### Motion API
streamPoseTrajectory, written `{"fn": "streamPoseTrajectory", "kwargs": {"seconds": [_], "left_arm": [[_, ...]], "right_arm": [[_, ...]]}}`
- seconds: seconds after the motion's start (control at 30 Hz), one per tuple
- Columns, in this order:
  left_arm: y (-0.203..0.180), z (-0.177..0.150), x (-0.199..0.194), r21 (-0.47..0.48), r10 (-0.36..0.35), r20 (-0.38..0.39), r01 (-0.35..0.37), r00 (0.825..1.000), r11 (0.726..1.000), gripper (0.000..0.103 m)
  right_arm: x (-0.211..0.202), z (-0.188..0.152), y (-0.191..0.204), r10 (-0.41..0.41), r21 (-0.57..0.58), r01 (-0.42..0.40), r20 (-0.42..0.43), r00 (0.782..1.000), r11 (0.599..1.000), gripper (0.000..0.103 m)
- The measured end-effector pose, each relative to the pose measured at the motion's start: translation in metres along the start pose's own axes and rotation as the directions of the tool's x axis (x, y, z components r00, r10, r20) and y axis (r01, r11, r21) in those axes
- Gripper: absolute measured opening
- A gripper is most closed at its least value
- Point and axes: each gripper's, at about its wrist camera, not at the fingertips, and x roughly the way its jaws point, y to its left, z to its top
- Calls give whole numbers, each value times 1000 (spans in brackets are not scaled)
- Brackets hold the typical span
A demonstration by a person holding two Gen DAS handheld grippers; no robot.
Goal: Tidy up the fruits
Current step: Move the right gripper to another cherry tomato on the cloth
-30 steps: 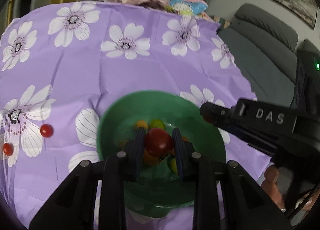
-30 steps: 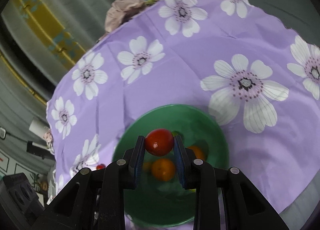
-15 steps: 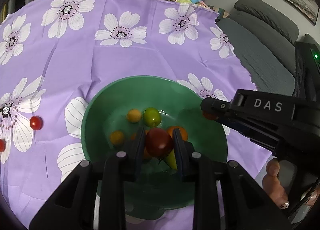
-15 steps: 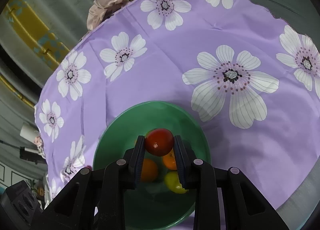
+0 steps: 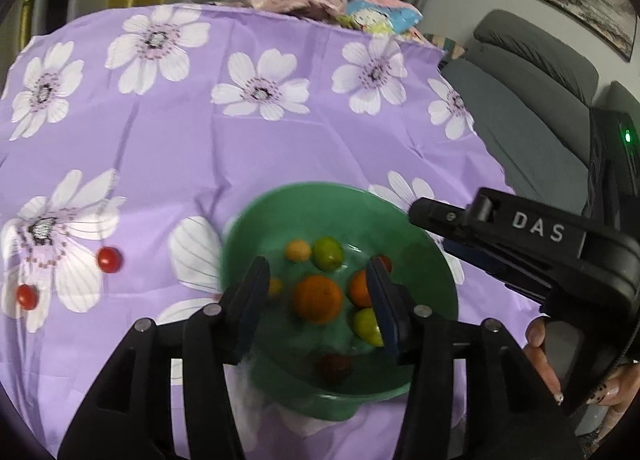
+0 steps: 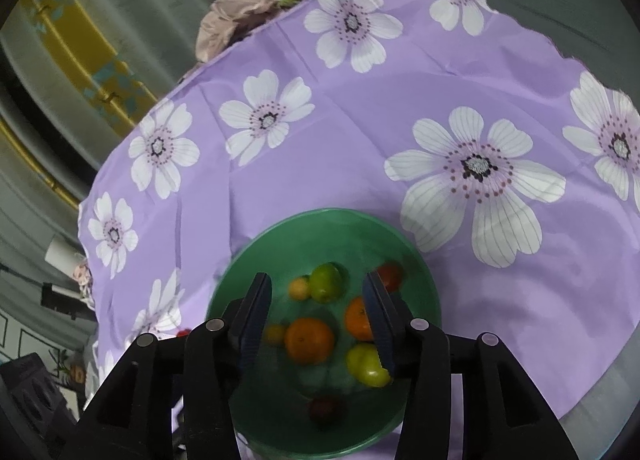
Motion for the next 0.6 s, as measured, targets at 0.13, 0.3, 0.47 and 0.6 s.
{"fn": "streamPoseTrajectory", "kwargs": {"seconds": [0.13, 0.3, 0.47, 0.6], "left_arm": [[23, 3, -19, -25, 82, 30, -81, 996, 996, 53], [72, 4, -44, -94, 228, 56, -222, 972, 971, 54], [130, 2, -62, -213, 344, 40, -328, 938, 920, 55], [169, -5, -65, -295, 405, -4, -388, 914, 873, 54]], "right_arm": [[-4, -2, 10, 26, -27, -25, 22, 999, 999, 54], [-4, -7, 29, 61, -77, -59, 30, 998, 995, 54], [-1, -16, 53, 110, -137, -107, 14, 994, 985, 54], [4, -26, 76, 134, -196, -132, -3, 991, 972, 55]]}}
